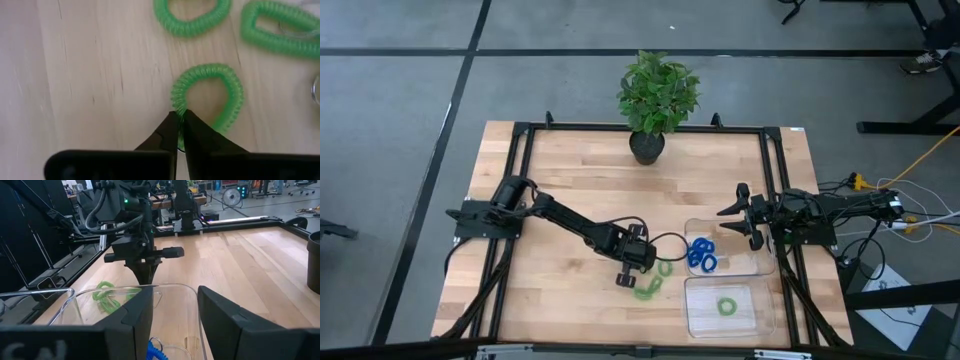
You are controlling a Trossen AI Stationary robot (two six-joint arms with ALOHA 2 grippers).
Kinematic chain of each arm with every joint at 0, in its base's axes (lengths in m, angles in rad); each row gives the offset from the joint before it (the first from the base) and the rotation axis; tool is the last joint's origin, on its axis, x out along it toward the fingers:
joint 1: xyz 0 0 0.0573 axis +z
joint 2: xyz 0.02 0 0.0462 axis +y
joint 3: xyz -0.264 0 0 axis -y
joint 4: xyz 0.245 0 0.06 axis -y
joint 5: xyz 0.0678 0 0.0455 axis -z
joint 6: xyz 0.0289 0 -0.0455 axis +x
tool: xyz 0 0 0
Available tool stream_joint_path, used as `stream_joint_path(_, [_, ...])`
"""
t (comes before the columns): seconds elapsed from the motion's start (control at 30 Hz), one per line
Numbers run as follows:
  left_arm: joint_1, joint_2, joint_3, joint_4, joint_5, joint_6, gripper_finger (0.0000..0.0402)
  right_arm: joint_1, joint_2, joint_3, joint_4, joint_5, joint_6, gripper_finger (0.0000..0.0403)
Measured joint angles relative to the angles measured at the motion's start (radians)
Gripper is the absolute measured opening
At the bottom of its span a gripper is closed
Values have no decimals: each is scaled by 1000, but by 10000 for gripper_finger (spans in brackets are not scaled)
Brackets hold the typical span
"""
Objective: Sort spring keychains
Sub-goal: Put the green spring keychain in the bottom transparent bin
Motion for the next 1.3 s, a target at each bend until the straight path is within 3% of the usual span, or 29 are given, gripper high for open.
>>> stream_joint_path(0.67, [32, -309, 1, 36, -133, -17, 7, 0, 0, 0, 0, 0, 0, 154])
stream_joint_path(1.0, [67, -496, 4, 287, -144, -14, 6, 0, 0, 0, 0, 0, 0, 154])
stream_joint_path(1.3, [73, -532, 4, 569, -72, 0, 6, 0, 0, 0, 0, 0, 0, 154])
